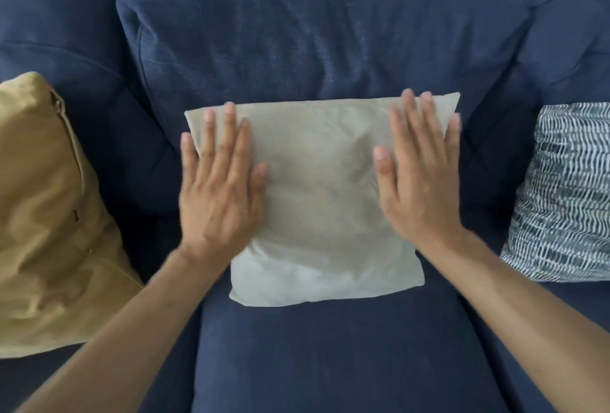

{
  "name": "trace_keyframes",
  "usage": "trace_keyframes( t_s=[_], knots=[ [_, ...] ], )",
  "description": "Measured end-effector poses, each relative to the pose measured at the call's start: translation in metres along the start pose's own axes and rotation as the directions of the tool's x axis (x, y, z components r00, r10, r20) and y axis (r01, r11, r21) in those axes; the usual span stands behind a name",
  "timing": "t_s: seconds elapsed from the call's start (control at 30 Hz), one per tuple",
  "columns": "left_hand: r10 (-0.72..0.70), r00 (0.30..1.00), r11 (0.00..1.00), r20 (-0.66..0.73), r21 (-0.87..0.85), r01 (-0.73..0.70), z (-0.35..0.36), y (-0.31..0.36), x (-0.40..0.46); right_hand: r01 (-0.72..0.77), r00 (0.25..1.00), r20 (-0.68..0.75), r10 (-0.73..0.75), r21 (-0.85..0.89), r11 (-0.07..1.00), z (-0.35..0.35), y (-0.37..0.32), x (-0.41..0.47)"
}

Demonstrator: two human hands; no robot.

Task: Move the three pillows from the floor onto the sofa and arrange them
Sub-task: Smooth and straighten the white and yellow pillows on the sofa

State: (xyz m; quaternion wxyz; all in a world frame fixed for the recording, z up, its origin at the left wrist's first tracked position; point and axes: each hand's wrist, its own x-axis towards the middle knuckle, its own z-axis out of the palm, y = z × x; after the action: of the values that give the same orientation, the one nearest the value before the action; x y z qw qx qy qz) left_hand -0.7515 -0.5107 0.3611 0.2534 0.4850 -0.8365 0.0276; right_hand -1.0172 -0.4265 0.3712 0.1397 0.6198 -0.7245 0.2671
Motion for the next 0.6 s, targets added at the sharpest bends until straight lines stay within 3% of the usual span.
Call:
trace_keyframes(
  t_s=[0.1, 0.17, 0.33, 0.47, 0.53, 0.6],
  knots=[
    [0.091, 0.996, 0.986, -0.025, -0.139, -0.094, 0.02, 0.067, -0.022, 0.149, 0.986, 0.063, -0.155, 0.082, 0.985, 0.017, -0.041, -0.039],
    [0.113, 0.993, 0.983, -0.017, -0.142, -0.114, 0.039, 0.088, -0.033, 0.129, 0.987, 0.093, -0.133, 0.05, 0.99, 0.035, -0.043, -0.061],
    [0.093, 0.993, 0.995, 0.077, 0.039, -0.096, 0.063, 0.035, -0.037, 0.134, 0.983, 0.136, -0.121, -0.091, 0.987, 0.056, 0.01, -0.065],
    [-0.095, 0.986, 0.994, 0.134, 0.063, 0.087, 0.051, -0.014, -0.047, -0.015, 0.991, 0.129, 0.03, -0.112, 0.994, 0.047, 0.034, -0.068],
    [-0.194, 0.975, 0.981, 0.113, 0.043, 0.19, 0.038, -0.025, -0.047, -0.106, 0.988, 0.1, 0.115, -0.094, 0.99, 0.036, 0.033, -0.067],
    [-0.17, 0.985, 0.985, 0.028, 0.004, 0.17, 0.026, -0.018, -0.04, -0.079, 0.995, 0.052, 0.081, -0.046, 0.996, 0.025, 0.021, -0.056]
  ],
)
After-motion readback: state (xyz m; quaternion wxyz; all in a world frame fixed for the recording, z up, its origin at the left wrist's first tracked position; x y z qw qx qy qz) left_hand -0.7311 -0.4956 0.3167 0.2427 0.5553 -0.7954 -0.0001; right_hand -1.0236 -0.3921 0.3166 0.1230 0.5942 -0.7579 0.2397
